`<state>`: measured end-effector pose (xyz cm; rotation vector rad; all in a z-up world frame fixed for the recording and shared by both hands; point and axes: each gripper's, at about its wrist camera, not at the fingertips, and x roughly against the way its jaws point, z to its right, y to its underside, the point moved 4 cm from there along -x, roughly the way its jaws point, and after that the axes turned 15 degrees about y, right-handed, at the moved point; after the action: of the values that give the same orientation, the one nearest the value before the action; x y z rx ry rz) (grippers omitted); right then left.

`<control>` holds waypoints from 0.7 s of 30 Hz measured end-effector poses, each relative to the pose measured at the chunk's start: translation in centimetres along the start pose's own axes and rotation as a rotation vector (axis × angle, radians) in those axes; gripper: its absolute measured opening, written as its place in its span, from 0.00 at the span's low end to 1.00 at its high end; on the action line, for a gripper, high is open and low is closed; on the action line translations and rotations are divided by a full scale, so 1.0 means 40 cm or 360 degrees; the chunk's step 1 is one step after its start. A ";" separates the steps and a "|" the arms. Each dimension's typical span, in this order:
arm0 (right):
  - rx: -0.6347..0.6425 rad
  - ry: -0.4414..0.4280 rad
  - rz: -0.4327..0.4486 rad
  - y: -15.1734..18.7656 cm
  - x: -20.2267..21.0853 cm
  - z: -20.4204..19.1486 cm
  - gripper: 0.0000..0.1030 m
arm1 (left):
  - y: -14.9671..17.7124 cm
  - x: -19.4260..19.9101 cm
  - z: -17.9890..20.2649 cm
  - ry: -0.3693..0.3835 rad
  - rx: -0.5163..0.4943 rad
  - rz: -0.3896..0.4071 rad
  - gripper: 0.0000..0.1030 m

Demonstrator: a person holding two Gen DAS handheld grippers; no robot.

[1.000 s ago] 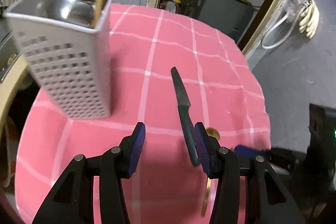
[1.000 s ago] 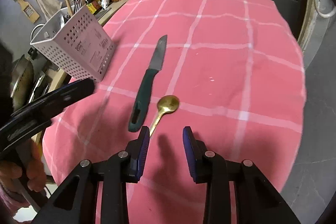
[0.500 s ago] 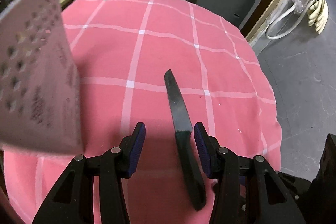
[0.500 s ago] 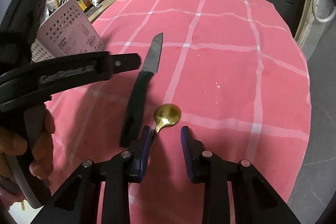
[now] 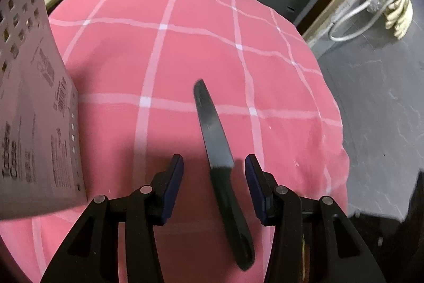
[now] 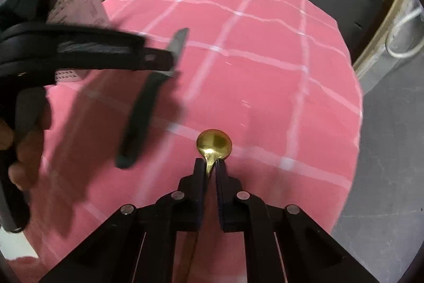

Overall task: Organize utensils
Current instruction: 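Grasp the black-handled knife with the left tool while the right tool grasps the gold spoon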

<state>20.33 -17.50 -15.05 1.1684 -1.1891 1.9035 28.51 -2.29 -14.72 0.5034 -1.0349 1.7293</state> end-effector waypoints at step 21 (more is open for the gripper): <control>-0.0275 -0.0153 -0.0229 -0.014 -0.012 0.018 0.05 | -0.001 -0.029 0.024 -0.0062 -0.0032 -0.0348 0.10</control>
<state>21.25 -17.95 -15.12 1.2277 -1.2580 1.6210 28.87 -3.71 -15.03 0.6159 -0.9853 1.5195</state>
